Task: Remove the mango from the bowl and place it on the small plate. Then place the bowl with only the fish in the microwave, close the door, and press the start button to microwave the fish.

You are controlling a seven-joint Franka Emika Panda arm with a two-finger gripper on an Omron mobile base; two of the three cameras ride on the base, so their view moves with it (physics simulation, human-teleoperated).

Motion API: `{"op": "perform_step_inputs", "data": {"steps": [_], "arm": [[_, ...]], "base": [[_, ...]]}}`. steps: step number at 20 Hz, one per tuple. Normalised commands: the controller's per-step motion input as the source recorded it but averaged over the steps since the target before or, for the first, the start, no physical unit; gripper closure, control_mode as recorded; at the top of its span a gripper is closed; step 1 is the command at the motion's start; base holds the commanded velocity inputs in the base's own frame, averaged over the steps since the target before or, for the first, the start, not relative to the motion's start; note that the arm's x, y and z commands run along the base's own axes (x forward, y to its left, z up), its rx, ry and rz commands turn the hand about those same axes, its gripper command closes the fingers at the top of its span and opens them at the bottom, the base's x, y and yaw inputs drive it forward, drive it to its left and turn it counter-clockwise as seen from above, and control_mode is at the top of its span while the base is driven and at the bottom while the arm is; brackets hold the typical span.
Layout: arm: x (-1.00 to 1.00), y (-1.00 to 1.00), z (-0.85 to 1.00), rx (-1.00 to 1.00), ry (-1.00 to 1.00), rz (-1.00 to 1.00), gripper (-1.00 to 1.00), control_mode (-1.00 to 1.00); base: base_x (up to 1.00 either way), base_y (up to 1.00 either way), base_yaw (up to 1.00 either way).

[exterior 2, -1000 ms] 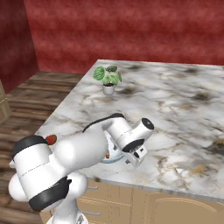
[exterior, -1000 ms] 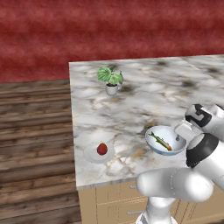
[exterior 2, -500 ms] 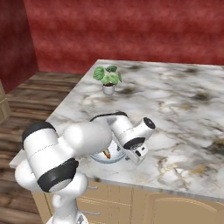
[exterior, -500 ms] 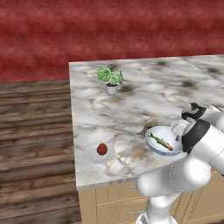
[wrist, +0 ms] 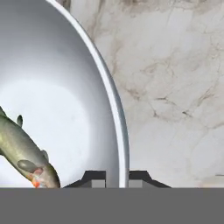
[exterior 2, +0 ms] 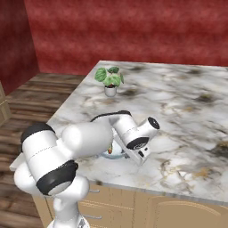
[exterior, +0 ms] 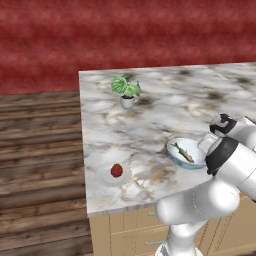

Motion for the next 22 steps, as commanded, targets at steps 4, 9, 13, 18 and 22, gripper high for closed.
{"op": "perform_step_inputs", "data": {"steps": [4,9,13,18,22], "arm": [[-0.37,0.10,0.85,-0.07,-0.34,-0.01,1.00,-1.00],[-0.48,0.09,1.00,-0.12,-0.35,-0.04,1.00,-1.00],[-0.64,0.27,0.98,-0.04,-0.21,-0.08,1.00,-1.00],[-0.38,0.50,0.71,0.00,-0.01,-0.08,1.00,-1.00],[0.00,0.73,0.39,0.04,0.10,-0.01,1.00,-1.00]], "base": [[0.00,0.00,0.00],[0.00,0.00,0.00],[0.00,0.00,0.00],[0.00,0.00,0.00],[0.00,0.00,0.00]]}}
